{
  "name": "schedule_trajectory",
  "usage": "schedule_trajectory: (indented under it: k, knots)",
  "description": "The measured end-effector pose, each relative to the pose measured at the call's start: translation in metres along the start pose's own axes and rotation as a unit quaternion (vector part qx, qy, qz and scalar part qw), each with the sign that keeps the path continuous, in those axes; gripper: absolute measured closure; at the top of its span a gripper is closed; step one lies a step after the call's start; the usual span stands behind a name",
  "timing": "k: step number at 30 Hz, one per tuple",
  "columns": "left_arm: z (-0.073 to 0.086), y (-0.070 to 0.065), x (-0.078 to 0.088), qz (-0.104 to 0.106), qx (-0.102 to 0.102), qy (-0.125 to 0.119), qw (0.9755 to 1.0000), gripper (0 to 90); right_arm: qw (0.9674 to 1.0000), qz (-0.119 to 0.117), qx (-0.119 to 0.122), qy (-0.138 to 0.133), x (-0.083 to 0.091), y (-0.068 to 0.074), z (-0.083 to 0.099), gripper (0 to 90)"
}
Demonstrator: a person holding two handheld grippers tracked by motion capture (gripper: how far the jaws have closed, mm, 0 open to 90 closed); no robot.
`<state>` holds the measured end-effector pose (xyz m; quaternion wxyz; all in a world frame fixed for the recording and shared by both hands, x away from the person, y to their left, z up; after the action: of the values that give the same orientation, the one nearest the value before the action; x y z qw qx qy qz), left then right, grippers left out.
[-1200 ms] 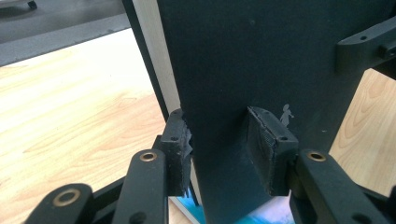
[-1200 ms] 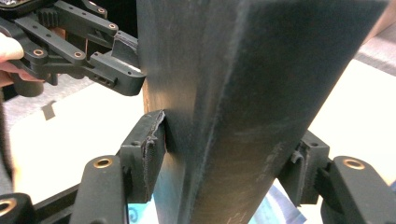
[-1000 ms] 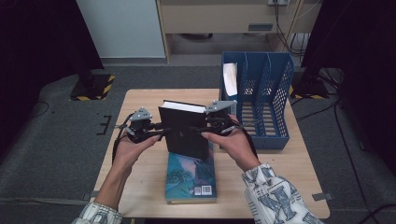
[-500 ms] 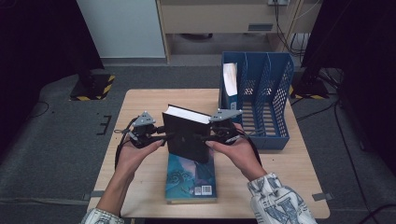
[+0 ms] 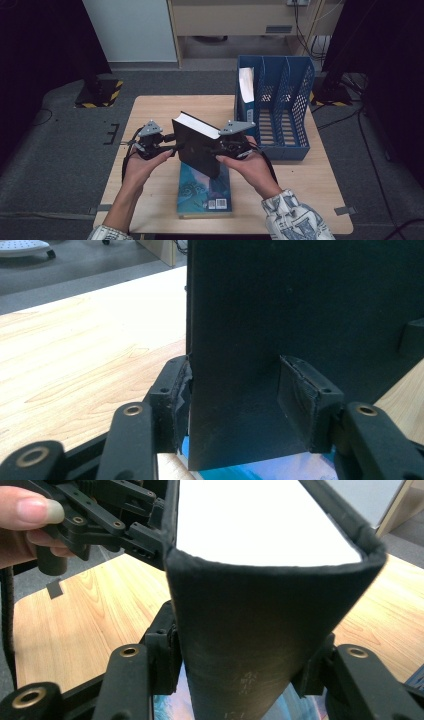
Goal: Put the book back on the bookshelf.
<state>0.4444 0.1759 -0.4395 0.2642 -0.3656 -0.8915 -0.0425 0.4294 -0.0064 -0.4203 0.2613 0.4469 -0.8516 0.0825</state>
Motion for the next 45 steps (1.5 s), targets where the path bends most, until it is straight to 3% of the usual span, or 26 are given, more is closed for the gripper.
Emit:
schedule_trajectory:
  k: [13,20,22,31,36,45]
  knots:
    - [0.003,-0.001,0.001,-0.025,-0.006,-0.006,0.9997,42.1,0.9999,0.0,0.014,-0.004,-0.002,0.007,0.001,49.4]
    - [0.008,-0.003,0.003,-0.039,-0.013,-0.002,0.9991,38.1,0.9998,0.0,0.018,-0.012,-0.004,0.011,-0.002,43.7]
    - [0.011,-0.004,0.003,-0.045,-0.012,-0.004,0.9989,36.0,0.9995,0.011,0.026,-0.016,-0.004,0.012,-0.005,42.3]
    - [0.02,-0.007,-0.003,-0.046,-0.004,-0.001,0.9989,36.0,0.9987,0.013,0.044,-0.021,-0.003,0.016,-0.017,40.7]
    - [0.027,-0.006,-0.004,-0.047,0.001,0.0,0.9989,35.2,0.9988,0.002,0.046,-0.017,-0.003,0.017,-0.018,42.8]
    - [0.03,-0.007,-0.007,-0.05,0.003,0.001,0.9988,39.0,0.999,0.006,0.039,-0.023,-0.008,0.017,-0.023,42.6]
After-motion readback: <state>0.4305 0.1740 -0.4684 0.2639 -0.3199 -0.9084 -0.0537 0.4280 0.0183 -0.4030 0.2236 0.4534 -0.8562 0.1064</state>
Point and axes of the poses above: each handheld gripper's, and its own axes: x roughly backward along the jaws, z roughly out of its underside, y roughly to its left, the point moved 7 cm from there along -x, roughly forward along the jaws, and after that the axes turned 1 degree about -x, right-handed, at the moved point
